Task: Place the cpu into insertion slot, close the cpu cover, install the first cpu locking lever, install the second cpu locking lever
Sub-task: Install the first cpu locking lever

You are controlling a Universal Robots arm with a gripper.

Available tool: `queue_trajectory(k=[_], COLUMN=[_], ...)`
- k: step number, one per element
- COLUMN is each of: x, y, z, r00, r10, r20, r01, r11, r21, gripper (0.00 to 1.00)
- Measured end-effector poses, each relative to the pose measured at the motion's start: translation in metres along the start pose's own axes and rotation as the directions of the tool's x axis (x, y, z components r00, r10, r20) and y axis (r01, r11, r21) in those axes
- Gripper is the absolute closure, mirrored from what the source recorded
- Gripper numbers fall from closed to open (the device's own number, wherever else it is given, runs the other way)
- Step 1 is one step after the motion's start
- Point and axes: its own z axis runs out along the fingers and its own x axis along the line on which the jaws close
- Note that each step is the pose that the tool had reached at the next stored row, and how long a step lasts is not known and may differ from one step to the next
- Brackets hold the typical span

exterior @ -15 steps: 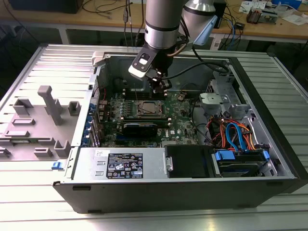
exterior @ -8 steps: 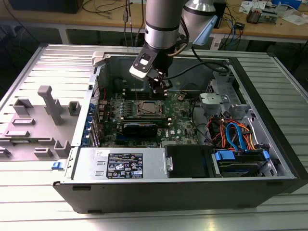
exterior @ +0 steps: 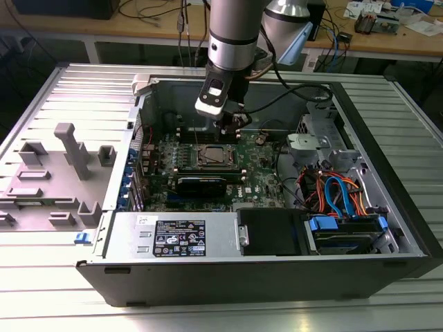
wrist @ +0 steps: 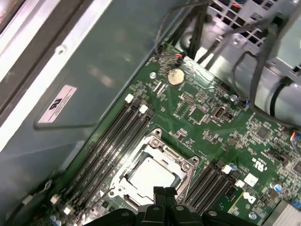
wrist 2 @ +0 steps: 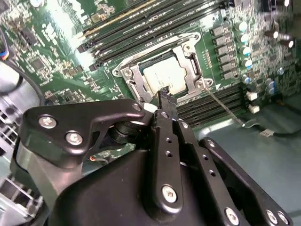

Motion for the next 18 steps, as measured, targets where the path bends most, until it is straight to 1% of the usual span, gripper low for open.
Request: queue_trajectory(k=[2, 3, 4, 18], x=[0.0002, 0.0005, 0.0007, 0.0012], y=[-0.0002, -0.0006, -0.0009, -0.0016], z=[0.0001, 0.0001, 0.0002, 0.0002], r00=[0.9987, 0.9965, 0.9961, 0.9952], r10=[-0.051, -0.083, -0.089, -0.098], r20=[0.0001, -0.0002, -0.0004, -0.0002], r01=[0.051, 0.083, 0.089, 0.098], r11=[0.9987, 0.9965, 0.9961, 0.9952], r21=[0.002, 0.0028, 0.0029, 0.0029], gripper=[0.89, 0.89, 0.89, 0.89])
